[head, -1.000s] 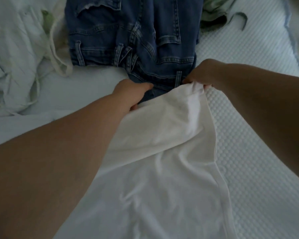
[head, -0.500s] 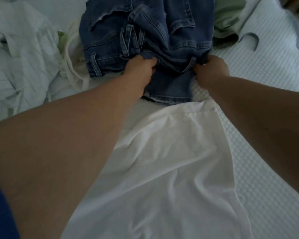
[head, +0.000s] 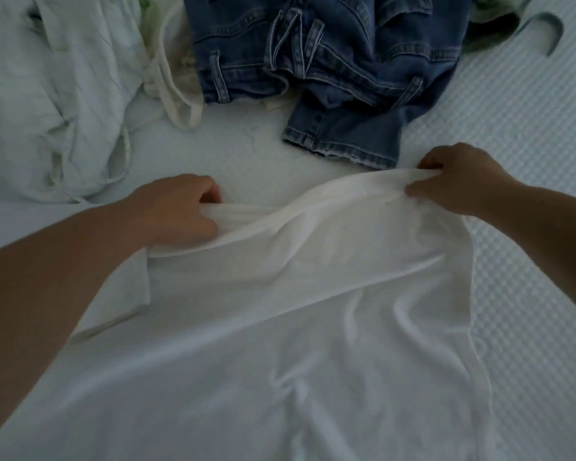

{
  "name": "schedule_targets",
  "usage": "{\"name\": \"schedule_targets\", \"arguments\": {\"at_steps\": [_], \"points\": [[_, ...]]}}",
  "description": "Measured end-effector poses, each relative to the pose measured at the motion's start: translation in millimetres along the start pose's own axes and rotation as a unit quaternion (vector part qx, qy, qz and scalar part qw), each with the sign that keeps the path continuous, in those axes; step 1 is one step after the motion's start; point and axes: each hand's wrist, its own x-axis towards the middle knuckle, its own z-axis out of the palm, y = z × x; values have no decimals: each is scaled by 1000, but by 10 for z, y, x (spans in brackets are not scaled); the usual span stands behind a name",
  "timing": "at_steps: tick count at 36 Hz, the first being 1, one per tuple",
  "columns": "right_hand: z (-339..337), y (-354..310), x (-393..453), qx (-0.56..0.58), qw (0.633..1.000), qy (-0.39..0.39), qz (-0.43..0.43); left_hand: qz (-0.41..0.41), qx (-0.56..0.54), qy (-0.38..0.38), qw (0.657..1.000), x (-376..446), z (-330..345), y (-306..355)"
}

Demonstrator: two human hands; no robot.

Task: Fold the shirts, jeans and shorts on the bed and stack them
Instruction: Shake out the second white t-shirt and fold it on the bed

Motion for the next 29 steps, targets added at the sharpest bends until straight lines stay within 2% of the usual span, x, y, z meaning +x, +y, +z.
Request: {"name": "schedule_targets", "arguments": {"at_steps": [2, 4, 8, 11, 13, 17, 23, 25, 29], "points": [[-56, -9, -11, -32, 999, -25, -13, -8, 35, -34, 999, -74, -26, -108], [-99, -21, -32, -52, 997, -45, -22, -11, 58, -28, 998, -115, -51, -212], [-177, -30, -80, -101, 993, -56, -24, -1, 14, 104, 995, -123, -151, -432], [-243, -52, -37, -71, 997, 2, -16, -19, -25, 211, 977, -108, -214, -568], [-270, -81, 5, -42, 999, 32, -5, -29, -44, 242, 969, -90, -213, -626], [-174, -109, 31, -14, 998, 49, 23, -53, -50, 254, 964, -49, -104, -709], [-25, -107, -30, 43, 991, 109, 63, -67, -26, 135, 988, -113, -86, -791], [-1, -108, -60, 71, 987, 125, 78, -55, -23, 151, 987, -172, -128, -833], [68, -142, -160, 91, 981, 146, 93, -40, -2, 245, 969, -329, -110, -878]]}}
